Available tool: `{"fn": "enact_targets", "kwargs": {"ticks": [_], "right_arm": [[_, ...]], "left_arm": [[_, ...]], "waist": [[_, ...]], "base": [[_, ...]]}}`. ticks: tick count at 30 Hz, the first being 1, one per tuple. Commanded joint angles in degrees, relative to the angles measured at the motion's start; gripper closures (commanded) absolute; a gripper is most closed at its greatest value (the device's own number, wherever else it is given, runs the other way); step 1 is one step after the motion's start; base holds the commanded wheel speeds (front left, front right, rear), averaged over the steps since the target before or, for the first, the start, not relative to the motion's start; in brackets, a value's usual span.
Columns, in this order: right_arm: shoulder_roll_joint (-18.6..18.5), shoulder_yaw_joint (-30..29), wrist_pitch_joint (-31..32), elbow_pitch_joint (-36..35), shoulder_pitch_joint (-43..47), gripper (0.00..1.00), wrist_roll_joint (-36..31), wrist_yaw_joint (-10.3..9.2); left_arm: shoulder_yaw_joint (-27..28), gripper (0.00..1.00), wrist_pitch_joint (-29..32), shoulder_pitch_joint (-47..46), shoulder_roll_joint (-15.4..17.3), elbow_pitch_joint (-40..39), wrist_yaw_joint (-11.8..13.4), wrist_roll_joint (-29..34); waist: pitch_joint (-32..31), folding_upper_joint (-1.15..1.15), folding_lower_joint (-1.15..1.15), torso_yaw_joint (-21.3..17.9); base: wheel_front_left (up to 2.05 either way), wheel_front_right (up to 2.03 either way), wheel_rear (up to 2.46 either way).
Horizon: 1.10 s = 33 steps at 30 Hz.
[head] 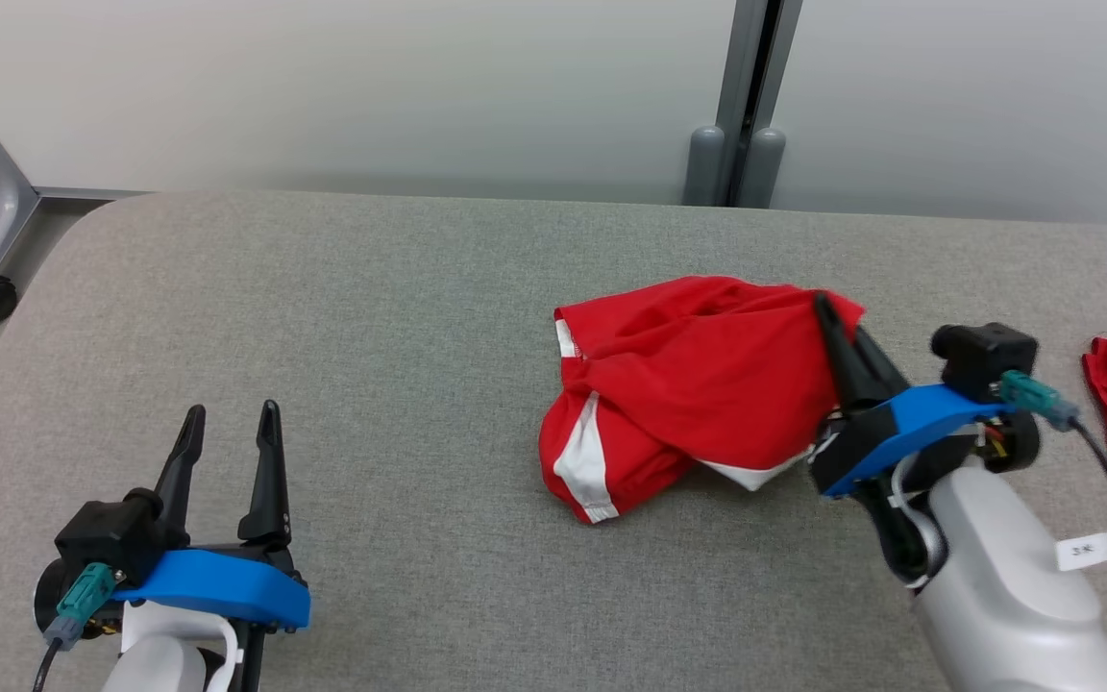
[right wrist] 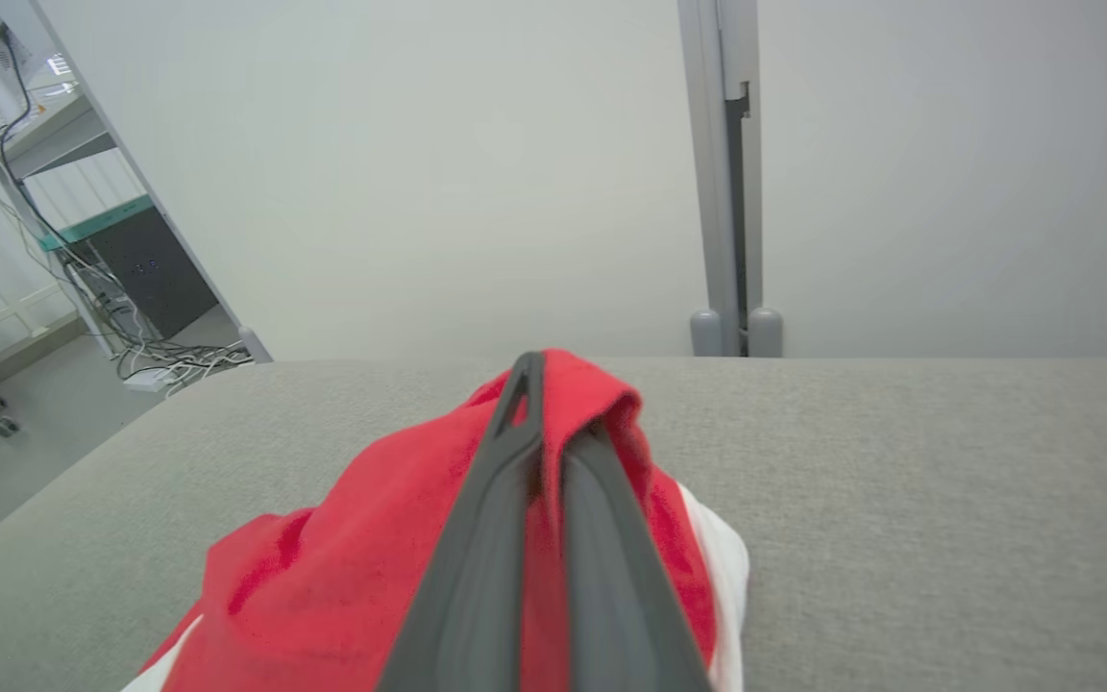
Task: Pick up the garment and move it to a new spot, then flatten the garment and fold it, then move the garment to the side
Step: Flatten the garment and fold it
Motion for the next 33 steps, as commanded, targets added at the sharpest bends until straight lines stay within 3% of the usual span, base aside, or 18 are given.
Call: {"fn": "enact_targets", "kwargs": {"ticks": [1, 8, 12, 13, 14, 15, 25, 33], "right_arm": [[-0.8, -1.0, -0.3, -0.5, 1.0, 1.00, -0.8, 0.00], [-6.1, -10.9, 1.1, -2.8, 2.4, 1.00, -6.8, 0.00], [-7.1, -15.4, 2.7, -2.3, 1.6, 1.00, -8.9, 0.00], [-6.7, -16.0, 3.4, -1.9, 1.5, 0.94, -9.1, 0.00], [-6.3, -16.1, 4.5, -1.4, 1.4, 0.20, -9.3, 0.00], [-6.3, -15.9, 5.2, -1.1, 1.4, 0.00, -9.8, 0.00], [-5.1, -16.5, 6.3, -1.8, 7.0, 0.00, -12.8, 0.00], [-2.4, -20.0, 1.9, -13.6, 16.9, 0.00, -19.0, 0.00]], "left_arm": [[0.2, 0.00, -0.2, 0.3, 0.3, -0.2, 0.2, 0.0], [-0.4, 0.00, -0.2, 0.7, -0.1, -0.8, 0.4, -0.1], [-0.8, 0.00, -0.2, 0.6, -0.2, -1.0, 0.4, -0.1], [-0.9, 0.00, -0.2, 0.5, -0.1, -1.0, 0.3, -0.2], [-1.0, 0.00, -0.2, 0.5, 0.0, -1.0, 0.3, -0.2], [-1.1, 0.00, -0.2, 0.4, 0.1, -1.0, 0.3, -0.2], [-1.1, 0.00, -0.2, 0.8, 0.5, -0.8, 0.8, -0.7], [-0.5, 0.00, -0.2, 1.8, 0.7, -1.2, 1.4, -1.3]], "waist": [[-0.2, 0.00, 0.00, -0.2], [0.0, 0.00, 0.00, -0.4], [0.4, 0.00, 0.00, 0.0], [0.5, 0.00, 0.00, 0.1], [0.6, 0.00, 0.00, 0.2], [0.6, 0.00, 0.00, 0.3], [-0.3, 0.00, 0.00, -0.2], [-1.4, 0.00, 0.00, -2.4]], "base": [[0.00, 0.00, 0.00], [0.00, 0.00, 0.00], [0.00, 0.00, 0.00], [0.00, 0.00, 0.00], [0.00, 0.00, 0.00], [0.00, 0.00, 0.00], [0.00, 0.00, 0.00], [0.00, 0.00, 0.00]]}}
